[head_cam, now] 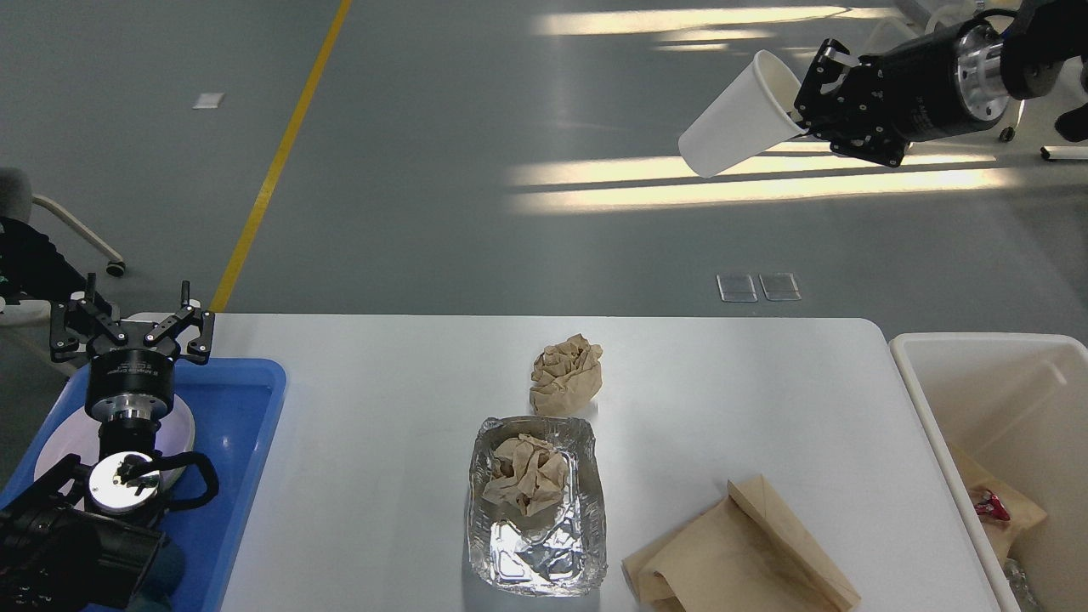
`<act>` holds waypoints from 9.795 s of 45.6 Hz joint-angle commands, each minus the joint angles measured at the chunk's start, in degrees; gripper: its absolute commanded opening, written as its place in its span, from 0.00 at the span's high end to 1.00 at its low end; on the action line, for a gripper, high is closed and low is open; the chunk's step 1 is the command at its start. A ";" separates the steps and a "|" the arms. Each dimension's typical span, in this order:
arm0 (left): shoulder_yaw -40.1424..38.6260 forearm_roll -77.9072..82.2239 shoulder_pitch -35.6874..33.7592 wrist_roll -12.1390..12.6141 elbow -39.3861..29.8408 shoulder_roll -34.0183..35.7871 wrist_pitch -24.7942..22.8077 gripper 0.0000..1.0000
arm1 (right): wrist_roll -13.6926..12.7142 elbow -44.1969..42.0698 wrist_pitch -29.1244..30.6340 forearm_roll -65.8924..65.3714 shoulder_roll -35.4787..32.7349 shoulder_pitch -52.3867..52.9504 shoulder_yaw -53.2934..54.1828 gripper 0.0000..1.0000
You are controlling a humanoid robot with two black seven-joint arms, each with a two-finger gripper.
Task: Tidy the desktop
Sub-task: 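Lift the white cup with the right gripper and drop it in the bin, then lower the right gripper onto the flat brown paper bag and grasp it, then lift the flat brown bag with the right gripper into the bin, then reach the right gripper to the foil tray with crumpled paper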
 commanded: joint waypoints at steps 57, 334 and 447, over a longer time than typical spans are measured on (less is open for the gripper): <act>0.00 -0.02 0.01 0.03 0.03 0.00 0.05 0.04 | -0.38 -26.51 -32.67 1.06 -1.02 -60.79 2.62 0.00; 0.00 -0.02 0.01 -0.06 0.03 0.00 0.05 0.04 | -0.30 -21.50 -23.79 12.84 -9.99 -45.83 -12.76 0.00; 0.00 -0.02 0.01 -0.06 0.03 0.00 0.05 0.04 | -0.12 11.72 -30.73 -7.99 39.23 -29.13 -6.61 0.00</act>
